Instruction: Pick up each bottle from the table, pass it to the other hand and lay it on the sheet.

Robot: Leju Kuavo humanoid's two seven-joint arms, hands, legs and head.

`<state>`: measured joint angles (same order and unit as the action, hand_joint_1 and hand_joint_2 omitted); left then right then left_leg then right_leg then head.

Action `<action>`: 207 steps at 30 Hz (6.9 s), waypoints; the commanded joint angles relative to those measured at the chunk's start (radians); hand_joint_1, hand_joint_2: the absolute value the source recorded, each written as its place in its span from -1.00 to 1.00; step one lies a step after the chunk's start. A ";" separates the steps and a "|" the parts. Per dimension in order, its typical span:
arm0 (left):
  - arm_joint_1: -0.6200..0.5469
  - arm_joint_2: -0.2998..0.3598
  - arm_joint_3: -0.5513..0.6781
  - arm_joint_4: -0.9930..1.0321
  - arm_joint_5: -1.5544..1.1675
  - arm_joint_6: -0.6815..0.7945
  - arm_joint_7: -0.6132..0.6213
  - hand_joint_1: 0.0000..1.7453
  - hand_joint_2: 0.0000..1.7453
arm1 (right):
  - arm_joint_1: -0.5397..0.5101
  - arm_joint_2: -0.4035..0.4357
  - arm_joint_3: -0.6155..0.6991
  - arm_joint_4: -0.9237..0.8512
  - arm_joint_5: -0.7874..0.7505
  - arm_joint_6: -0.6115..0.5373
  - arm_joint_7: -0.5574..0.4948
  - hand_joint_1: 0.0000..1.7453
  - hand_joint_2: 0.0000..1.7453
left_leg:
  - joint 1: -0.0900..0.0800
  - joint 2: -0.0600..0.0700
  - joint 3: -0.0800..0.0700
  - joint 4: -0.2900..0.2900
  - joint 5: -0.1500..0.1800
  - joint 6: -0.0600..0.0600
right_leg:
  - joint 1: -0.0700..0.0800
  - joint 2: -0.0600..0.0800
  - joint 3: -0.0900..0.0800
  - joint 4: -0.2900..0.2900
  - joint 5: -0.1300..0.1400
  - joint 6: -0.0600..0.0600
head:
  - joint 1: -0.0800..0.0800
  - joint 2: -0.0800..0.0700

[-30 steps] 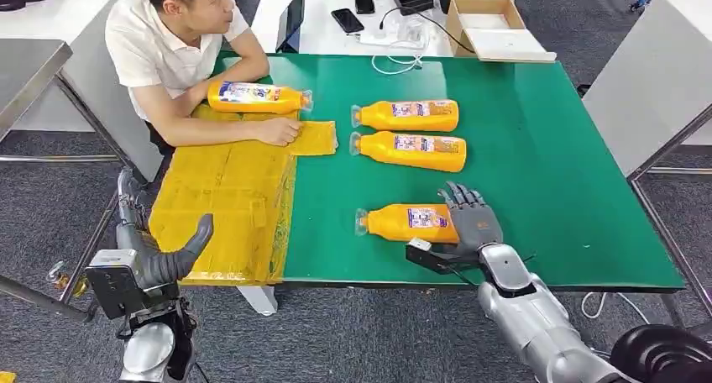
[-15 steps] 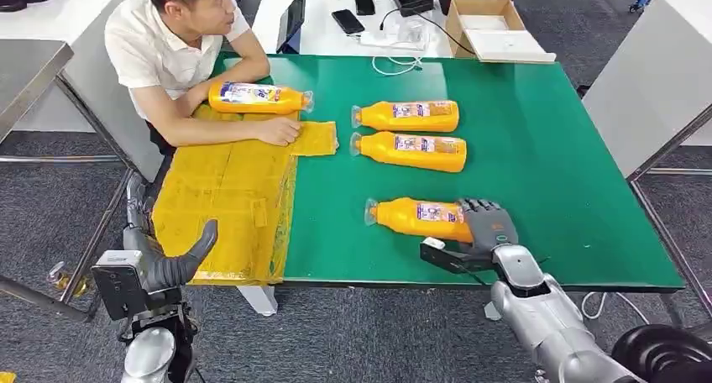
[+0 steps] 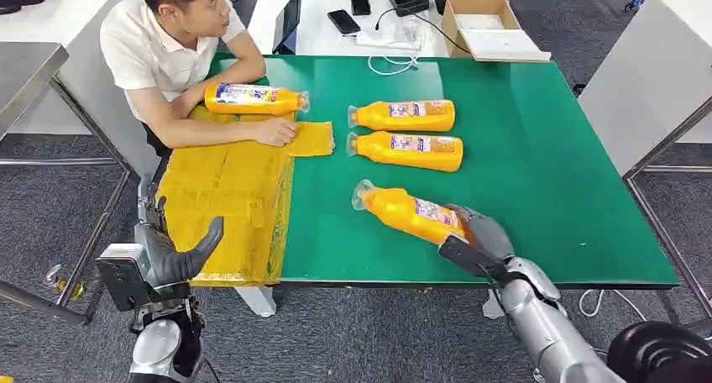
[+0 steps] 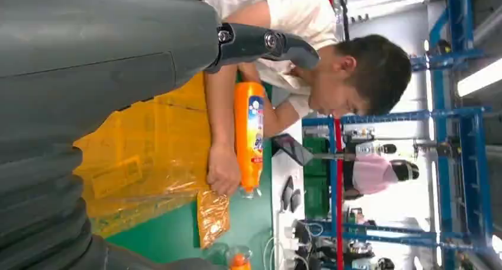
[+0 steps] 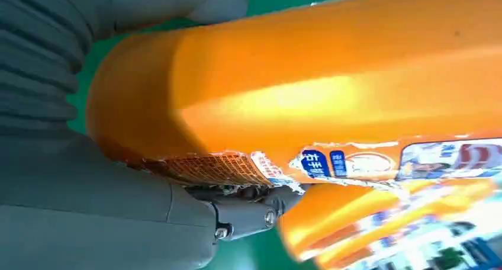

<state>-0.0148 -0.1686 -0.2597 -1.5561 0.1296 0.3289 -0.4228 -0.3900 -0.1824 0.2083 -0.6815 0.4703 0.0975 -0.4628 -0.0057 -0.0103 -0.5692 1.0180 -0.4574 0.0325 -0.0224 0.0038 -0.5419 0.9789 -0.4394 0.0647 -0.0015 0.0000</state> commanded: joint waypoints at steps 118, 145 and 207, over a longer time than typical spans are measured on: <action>-0.777 0.158 0.031 1.220 -1.169 -0.430 0.286 1.00 1.00 | 0.221 0.345 0.488 -0.519 -0.110 -0.165 -0.168 -1.00 -1.00 | 0.005 -0.005 -0.016 0.000 0.006 -0.006 | 0.003 -0.004 -0.015 0.002 0.003 -0.006 | 0.001 0.000; -0.331 0.132 0.200 0.394 -0.209 -0.493 -0.015 -1.00 1.00 | 0.302 0.276 0.414 -0.588 -0.132 -0.374 -0.235 -1.00 1.00 | 0.004 0.000 -0.011 -0.003 0.006 -0.007 | 0.003 0.000 -0.011 0.000 0.003 -0.007 | 0.001 0.000; -0.011 0.034 -0.115 0.060 -0.212 -0.057 -0.106 -1.00 1.00 | -0.077 0.040 0.087 0.116 0.369 -0.364 0.175 -1.00 1.00 | 0.001 -0.005 -0.019 0.000 0.008 -0.006 | 0.001 -0.003 -0.017 0.001 0.005 -0.003 | 0.000 0.000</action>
<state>0.0097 -0.1632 -0.3517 -1.5488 -0.0748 0.2712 -0.5482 -0.3947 -0.1385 0.1972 -0.6813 0.7347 -0.1774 -0.4086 -0.0047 -0.0166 -0.5891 1.0180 -0.4494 0.0283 -0.0219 -0.0001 -0.5601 0.9806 -0.4348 0.0635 -0.0011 0.0000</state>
